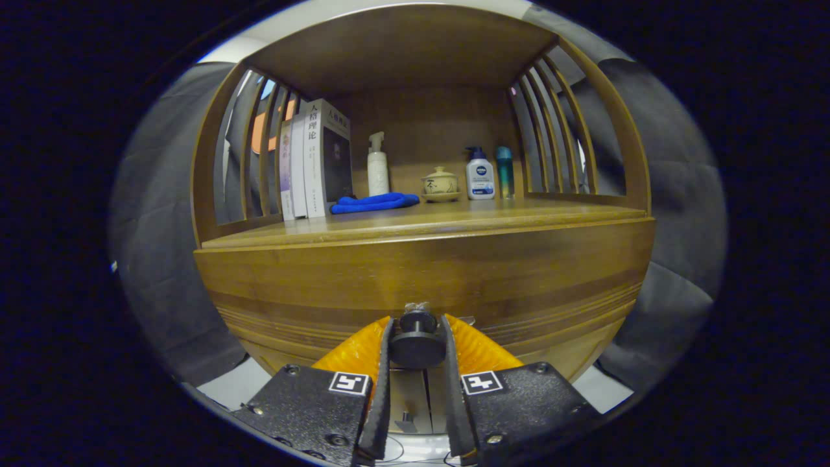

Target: Pull open the drawer, take out the items inside it, and place them on the countertop above the cabinet.

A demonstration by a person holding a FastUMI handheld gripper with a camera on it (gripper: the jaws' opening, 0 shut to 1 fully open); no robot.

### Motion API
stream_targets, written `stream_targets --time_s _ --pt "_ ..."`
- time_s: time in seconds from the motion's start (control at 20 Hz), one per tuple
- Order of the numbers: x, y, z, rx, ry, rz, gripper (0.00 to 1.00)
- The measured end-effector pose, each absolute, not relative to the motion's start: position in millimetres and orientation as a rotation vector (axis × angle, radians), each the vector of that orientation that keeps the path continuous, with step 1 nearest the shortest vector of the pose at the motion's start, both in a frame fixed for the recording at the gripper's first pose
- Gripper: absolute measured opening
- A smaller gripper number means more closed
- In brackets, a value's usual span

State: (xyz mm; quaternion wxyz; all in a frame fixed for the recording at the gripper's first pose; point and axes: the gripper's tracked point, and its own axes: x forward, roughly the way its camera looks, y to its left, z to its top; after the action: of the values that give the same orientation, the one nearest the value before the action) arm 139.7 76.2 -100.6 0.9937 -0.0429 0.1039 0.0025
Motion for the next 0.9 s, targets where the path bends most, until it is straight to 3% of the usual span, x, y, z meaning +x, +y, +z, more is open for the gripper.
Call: stream_targets --time_s 0.9 --pt "54 71 -103 -0.12 0.188 0.041 0.37"
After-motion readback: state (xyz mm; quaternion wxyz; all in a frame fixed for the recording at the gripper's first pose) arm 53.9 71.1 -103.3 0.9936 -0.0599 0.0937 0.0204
